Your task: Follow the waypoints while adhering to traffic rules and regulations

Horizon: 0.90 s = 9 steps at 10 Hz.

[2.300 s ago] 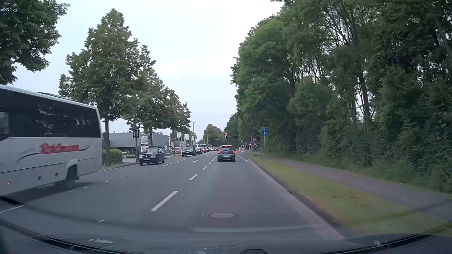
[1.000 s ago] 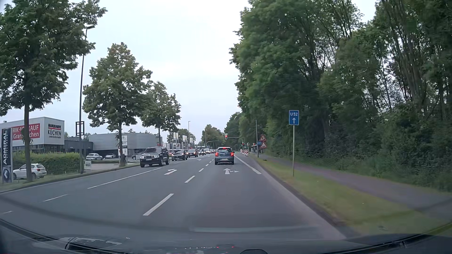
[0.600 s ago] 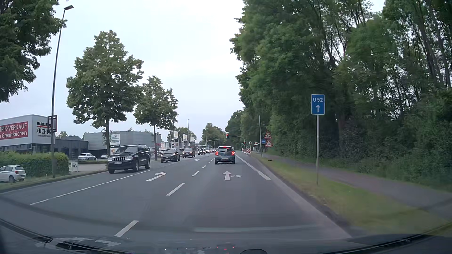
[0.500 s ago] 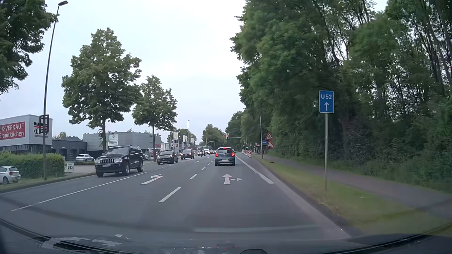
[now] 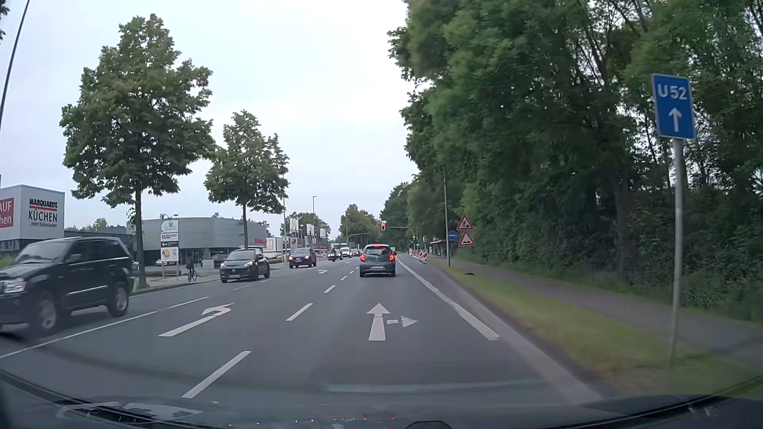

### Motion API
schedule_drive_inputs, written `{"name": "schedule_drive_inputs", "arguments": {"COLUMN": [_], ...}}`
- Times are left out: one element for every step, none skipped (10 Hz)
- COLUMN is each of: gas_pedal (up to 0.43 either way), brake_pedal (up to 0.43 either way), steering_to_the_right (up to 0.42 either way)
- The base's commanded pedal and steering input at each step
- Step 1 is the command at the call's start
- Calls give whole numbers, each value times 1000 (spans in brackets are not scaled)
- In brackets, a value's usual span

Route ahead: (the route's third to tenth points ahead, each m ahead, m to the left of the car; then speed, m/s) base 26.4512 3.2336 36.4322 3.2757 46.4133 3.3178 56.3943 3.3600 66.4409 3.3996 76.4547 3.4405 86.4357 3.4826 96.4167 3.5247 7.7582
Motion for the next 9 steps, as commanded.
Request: {"name": "schedule_drive_inputs", "arguments": {"gas_pedal": [28,28,39,39,47,47,47,47,47], "brake_pedal": [0,0,0,0,0,0,0,0,0], "steering_to_the_right": [-6,-8,-8,-8,-8,-8,-8,-8,-8]}}
